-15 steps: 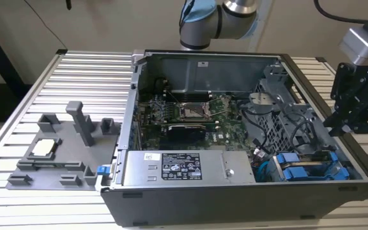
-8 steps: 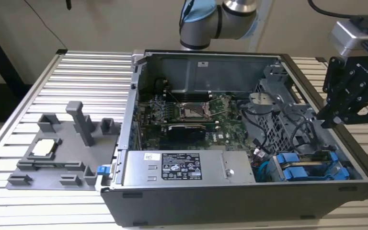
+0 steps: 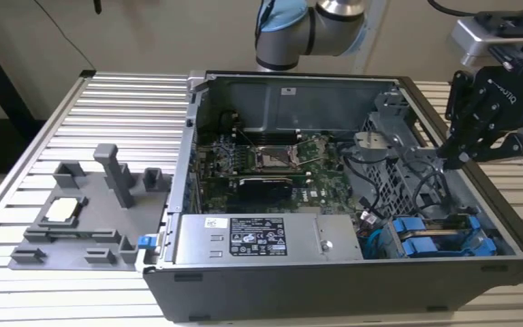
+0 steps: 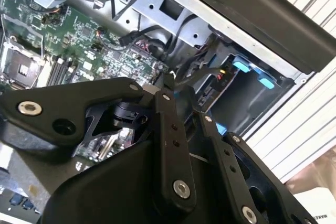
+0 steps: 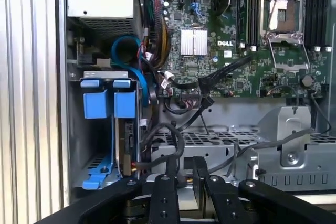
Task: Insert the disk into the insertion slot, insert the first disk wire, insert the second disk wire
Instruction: 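Insert the first disk wire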
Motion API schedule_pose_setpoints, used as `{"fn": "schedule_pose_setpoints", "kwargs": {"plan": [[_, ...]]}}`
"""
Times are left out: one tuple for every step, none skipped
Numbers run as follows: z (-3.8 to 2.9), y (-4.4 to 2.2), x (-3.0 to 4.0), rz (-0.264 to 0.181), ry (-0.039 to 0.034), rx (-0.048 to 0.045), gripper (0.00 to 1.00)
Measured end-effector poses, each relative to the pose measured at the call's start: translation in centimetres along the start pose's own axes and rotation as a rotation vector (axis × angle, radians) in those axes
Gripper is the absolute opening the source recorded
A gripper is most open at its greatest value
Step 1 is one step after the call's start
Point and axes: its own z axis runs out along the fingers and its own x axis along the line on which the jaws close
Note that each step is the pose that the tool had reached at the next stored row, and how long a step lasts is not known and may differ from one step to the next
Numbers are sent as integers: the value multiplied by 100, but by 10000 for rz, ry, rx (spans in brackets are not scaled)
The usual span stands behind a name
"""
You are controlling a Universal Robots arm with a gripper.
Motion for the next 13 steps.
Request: {"fn": "schedule_pose_setpoints", "kwargs": {"plan": [[3,8,-24,0,-1,0,27],[5,18,-50,1,0,0,27],[7,26,-74,1,-1,0,27],[10,34,-100,2,-1,0,27],[11,41,-122,3,-1,0,27],[12,44,-138,5,0,0,27],[13,45,-144,4,0,0,27],[13,45,-144,4,-1,0,27],[13,45,-144,5,-1,1,27],[14,45,-145,5,-1,0,27],[14,46,-146,6,-1,0,27],[13,49,-146,7,-1,1,27],[13,56,-147,8,0,1,27]]}}
